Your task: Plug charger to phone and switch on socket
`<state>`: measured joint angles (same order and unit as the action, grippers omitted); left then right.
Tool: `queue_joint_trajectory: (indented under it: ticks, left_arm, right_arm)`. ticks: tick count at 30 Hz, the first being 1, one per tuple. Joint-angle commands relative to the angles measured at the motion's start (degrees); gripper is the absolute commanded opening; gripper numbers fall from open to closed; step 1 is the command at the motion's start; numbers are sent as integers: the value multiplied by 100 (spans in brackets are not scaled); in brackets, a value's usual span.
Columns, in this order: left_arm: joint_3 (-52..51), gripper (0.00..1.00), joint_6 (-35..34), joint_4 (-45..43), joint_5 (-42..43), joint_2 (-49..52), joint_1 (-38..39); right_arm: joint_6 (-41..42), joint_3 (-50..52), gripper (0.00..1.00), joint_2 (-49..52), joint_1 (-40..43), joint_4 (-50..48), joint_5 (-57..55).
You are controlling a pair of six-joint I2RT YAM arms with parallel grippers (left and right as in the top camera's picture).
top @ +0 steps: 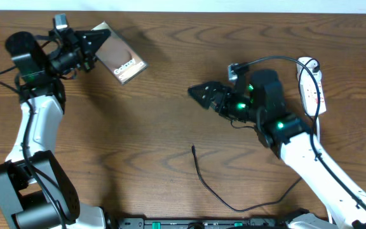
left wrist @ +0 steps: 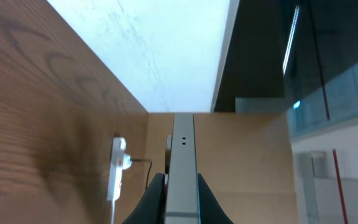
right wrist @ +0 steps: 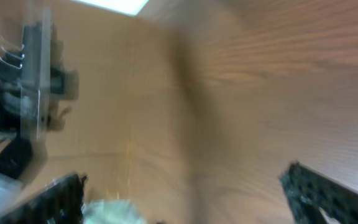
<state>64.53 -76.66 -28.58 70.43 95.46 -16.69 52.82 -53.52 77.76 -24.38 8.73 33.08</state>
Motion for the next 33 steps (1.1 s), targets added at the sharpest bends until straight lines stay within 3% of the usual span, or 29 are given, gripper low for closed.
queue_joint_trajectory:
  ticks: [1,3,6,11,19,24,33]
  left_arm:
    - [160,7,251,-70,809,-127,-153]
    - [157,7,260,-70,898,-127,-151]
    - [157,7,308,-70,999,-127,-151]
    - [155,7,404,-68,1080,-127,-151]
    - [146,8,496,-68,1281,-127,-151]
    - [144,7,509,-68,1296,-127,-151]
    - [144,7,509,-68,1294,-127,-151]
  right_arm:
    - [-1720,-1215,99,229,-348,1611,-1021]
    - [-2173,-1799,99,496,-638,2931,-1775]
    - [-2426,-1893,99,704,-979,3543,-2273]
    - [-2343,-1749,99,964,-1405,3585,-2330]
    - [-1353,-1733,99,1674,-1908,3523,-2828]
    - [-896,-1733,91,2203,-1982,3641,-2848]
    - [-612,-1718,88,2758,-2068,4247,-2658]
